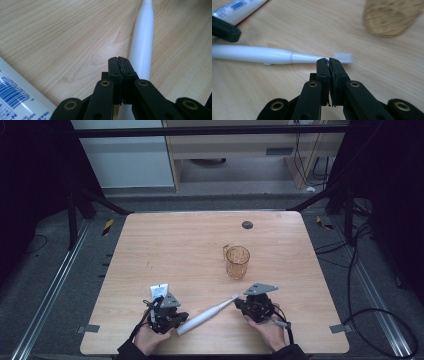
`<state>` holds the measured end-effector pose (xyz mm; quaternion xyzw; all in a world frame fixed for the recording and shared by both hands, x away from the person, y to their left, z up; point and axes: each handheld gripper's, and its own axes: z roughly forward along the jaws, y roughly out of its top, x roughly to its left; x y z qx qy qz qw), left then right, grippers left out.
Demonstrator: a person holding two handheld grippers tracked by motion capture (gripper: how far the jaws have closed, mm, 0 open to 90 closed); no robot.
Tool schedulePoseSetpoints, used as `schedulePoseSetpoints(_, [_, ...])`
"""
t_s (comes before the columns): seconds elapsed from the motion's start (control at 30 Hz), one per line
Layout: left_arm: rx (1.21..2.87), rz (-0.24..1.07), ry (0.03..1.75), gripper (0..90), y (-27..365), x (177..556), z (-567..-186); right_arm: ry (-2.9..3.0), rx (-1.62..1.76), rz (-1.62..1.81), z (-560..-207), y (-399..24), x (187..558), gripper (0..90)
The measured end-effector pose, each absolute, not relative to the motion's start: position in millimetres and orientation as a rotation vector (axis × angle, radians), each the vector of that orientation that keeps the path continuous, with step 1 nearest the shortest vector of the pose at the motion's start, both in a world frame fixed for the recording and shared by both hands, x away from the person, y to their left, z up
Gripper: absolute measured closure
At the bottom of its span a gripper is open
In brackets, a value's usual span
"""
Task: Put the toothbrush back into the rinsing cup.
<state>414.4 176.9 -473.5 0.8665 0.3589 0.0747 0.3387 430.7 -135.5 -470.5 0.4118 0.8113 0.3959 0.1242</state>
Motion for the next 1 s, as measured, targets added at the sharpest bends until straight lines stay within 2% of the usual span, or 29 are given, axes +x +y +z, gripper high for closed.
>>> schedulePoseSetpoints(0.27, [2.212, 0.221, 0.934, 86.8, 178.6, 418.2, -463.0, 2.215, 1.261, 1.158, -461.8, -177.6, 438.1, 80.5])
schedulePoseSetpoints(0.57, [2.194, 0.275, 0.903, 80.5, 170.8, 425.9, -453.2, 2.043, 1.348, 1.105, -462.3, -230.4, 446.4, 67.5])
schedulePoseSetpoints(1.0, [2.184, 0.277, 0.846, 67.4, 162.5, 436.0, -426.8, 1.986, 1.389, 1.047, -465.2, -251.8, 446.2, 54.7])
